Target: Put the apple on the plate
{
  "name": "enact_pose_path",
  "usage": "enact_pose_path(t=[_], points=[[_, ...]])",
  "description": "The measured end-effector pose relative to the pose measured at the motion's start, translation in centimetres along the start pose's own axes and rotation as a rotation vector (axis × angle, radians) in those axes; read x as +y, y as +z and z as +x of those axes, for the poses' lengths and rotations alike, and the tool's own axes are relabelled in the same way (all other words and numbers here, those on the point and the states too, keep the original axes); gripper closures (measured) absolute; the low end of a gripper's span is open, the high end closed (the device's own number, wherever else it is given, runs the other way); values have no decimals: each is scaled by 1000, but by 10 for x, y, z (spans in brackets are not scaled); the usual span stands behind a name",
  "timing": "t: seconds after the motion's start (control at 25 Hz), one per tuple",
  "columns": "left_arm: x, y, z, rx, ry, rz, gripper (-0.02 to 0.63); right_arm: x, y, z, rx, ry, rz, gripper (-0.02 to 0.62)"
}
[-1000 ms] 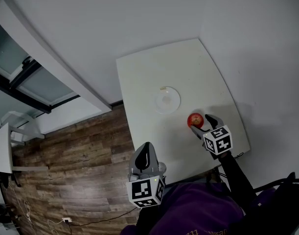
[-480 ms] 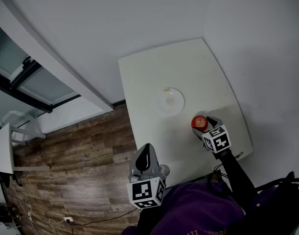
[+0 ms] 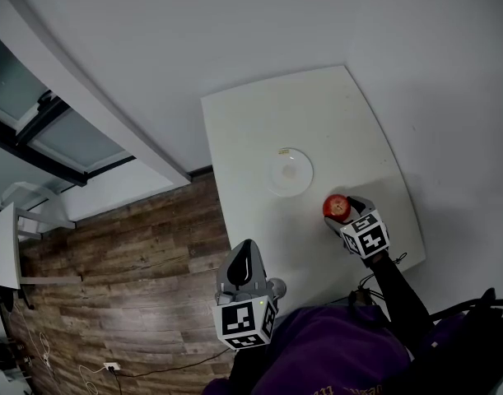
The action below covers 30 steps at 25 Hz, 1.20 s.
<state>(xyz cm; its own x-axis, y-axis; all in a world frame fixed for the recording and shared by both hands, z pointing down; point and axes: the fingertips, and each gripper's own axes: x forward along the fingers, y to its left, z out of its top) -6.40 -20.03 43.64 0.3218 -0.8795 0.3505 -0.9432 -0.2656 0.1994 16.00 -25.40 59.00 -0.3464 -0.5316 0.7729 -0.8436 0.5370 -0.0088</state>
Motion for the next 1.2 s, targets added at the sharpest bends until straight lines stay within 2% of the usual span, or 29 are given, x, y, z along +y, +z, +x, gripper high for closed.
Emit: enact_pose_path(t=[0.52, 1.2], points=[[15, 1, -5, -9, 26, -24, 600, 11, 52, 7, -65, 23, -80, 258], [26, -3, -6, 6, 52, -38, 600, 27, 97, 42, -87, 71, -157, 258]])
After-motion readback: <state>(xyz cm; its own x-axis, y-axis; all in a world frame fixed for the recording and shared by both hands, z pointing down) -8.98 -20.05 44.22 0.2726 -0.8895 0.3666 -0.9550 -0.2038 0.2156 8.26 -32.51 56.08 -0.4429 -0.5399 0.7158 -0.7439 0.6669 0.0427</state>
